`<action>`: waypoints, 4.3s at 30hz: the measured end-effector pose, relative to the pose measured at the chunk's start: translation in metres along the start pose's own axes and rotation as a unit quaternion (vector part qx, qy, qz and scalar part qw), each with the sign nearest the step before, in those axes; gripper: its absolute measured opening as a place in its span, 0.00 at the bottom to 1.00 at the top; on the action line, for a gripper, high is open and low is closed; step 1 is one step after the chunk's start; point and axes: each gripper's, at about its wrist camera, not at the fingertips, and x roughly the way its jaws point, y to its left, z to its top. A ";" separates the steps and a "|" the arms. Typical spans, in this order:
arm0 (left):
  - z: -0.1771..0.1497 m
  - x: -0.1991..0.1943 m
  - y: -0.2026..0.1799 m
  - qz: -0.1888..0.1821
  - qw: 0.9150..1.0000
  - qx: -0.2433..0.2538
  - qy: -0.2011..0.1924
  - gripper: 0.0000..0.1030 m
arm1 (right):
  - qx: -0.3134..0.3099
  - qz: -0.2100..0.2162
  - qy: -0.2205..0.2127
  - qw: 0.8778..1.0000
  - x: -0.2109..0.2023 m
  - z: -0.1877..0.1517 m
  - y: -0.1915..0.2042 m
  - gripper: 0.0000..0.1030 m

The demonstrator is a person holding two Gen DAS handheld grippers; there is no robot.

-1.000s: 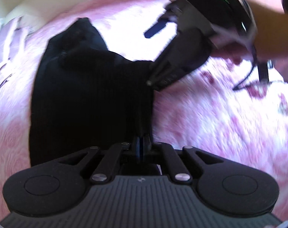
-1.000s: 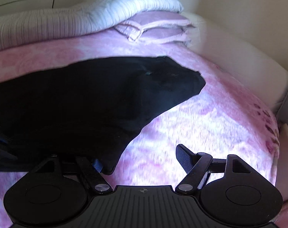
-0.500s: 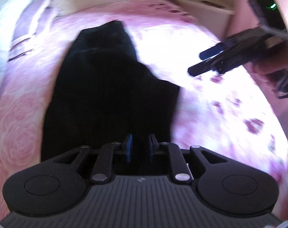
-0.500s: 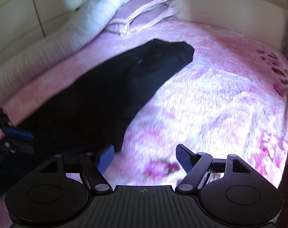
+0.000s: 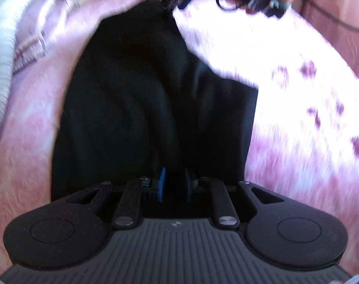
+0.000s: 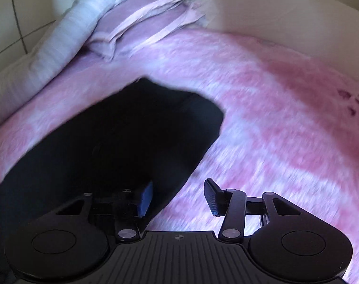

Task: Fold clothes

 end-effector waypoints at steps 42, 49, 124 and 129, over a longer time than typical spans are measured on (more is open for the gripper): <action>0.008 0.033 0.161 0.047 0.978 -0.200 -0.034 0.17 | -0.203 0.222 0.059 0.952 -0.009 -0.015 0.104 0.55; 0.026 0.075 0.178 0.022 0.982 -0.190 0.003 0.31 | -0.185 0.168 0.079 0.965 -0.007 -0.018 0.089 0.55; -0.474 -0.341 0.006 0.307 0.737 -0.593 0.100 0.26 | -0.592 0.376 0.014 0.713 -0.286 -0.368 0.483 0.67; -0.480 -0.346 -0.033 0.307 0.760 -0.558 0.129 0.26 | -0.688 0.383 -0.030 0.616 -0.296 -0.445 0.542 0.67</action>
